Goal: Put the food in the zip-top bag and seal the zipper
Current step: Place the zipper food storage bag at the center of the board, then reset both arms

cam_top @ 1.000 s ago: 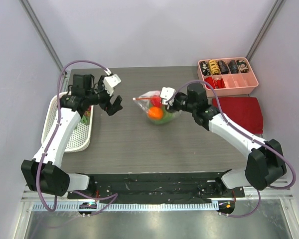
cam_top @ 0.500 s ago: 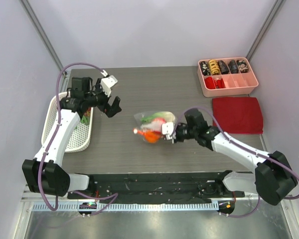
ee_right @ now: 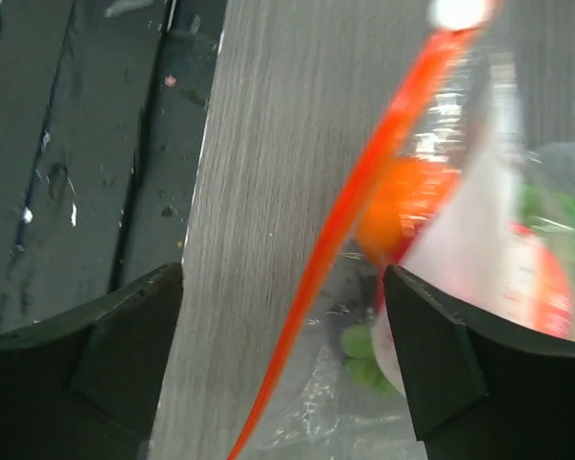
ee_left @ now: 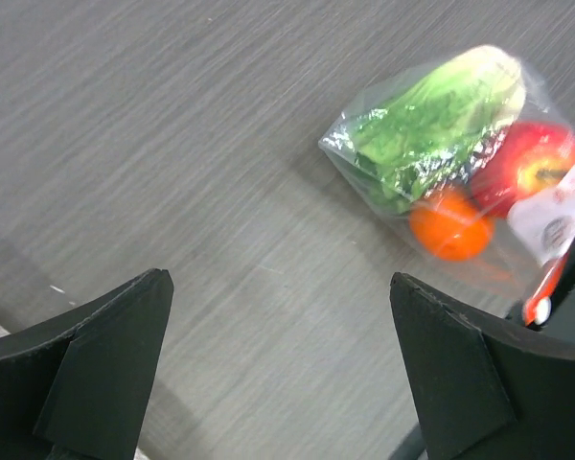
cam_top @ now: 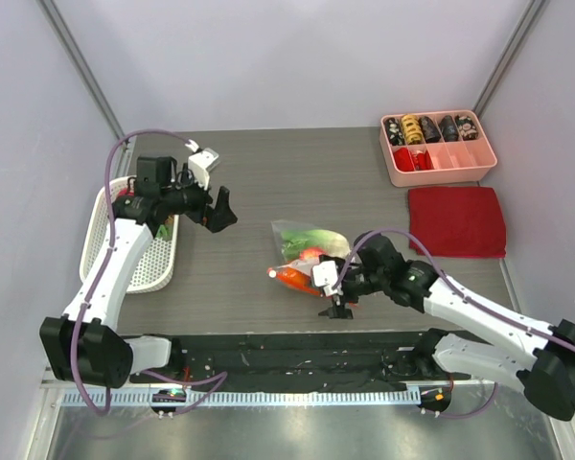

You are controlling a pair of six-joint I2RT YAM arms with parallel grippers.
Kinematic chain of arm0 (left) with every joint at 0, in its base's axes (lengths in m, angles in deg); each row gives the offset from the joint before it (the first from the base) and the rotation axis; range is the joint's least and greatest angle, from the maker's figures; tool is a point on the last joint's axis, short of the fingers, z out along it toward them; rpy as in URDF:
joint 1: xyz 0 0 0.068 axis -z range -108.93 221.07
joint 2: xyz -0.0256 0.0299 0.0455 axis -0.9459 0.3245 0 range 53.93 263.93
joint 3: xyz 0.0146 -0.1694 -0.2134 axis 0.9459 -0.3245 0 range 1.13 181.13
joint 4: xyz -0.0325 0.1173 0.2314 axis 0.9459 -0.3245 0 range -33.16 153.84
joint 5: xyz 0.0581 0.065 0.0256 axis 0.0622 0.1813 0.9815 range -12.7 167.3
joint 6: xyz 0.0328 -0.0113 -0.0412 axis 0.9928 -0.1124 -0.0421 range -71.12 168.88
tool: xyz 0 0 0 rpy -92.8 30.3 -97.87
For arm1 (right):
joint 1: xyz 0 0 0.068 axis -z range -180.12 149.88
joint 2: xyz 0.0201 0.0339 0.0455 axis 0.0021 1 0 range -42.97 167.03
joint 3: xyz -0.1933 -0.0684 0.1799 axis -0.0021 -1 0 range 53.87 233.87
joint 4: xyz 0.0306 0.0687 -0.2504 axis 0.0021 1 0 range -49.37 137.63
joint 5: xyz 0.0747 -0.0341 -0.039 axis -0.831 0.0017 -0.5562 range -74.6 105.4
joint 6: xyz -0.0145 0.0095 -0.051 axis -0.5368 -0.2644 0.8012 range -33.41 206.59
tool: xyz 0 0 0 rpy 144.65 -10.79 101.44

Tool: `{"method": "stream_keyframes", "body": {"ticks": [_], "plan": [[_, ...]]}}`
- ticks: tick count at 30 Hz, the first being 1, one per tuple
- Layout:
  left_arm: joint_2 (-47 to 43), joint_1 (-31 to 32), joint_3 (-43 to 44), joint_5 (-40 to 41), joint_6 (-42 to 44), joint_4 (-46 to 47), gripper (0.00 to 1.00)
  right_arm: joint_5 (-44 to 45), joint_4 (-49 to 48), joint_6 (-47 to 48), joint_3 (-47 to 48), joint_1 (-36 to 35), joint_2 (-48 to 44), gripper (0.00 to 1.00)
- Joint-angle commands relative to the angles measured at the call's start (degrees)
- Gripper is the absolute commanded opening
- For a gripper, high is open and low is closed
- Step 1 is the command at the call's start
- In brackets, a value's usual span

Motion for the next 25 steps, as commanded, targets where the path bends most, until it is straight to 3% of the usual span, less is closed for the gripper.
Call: {"method": "stream_keyframes", "body": {"ticks": [1,8,13,20,25], "plan": [[-2.0,-0.98,1.62,-0.22,-9.13,-2.35,1.0,4.69,-2.03,-15.95,5.95,-0.42,-5.82,0.93],[0.54,-1.24,8.47,8.29,-16.59,-9.91,1.0,26.66,-8.19,-38.81,7.54,0.89,-14.35,1.0],[3.79,-1.24,11.9,15.24,-17.49,-13.69,1.0,30.11,-6.35,-54.1,8.42,16.42,-15.68,1.0],[6.69,-1.24,11.47,19.2,-18.72,-14.48,1.0,33.54,-2.4,-62.82,6.75,24.08,-18.23,1.0],[8.98,-1.24,13.84,19.82,-18.1,-15.28,1.0,33.54,-1.51,-62.14,6.75,27.0,-17.52,1.0]]}}
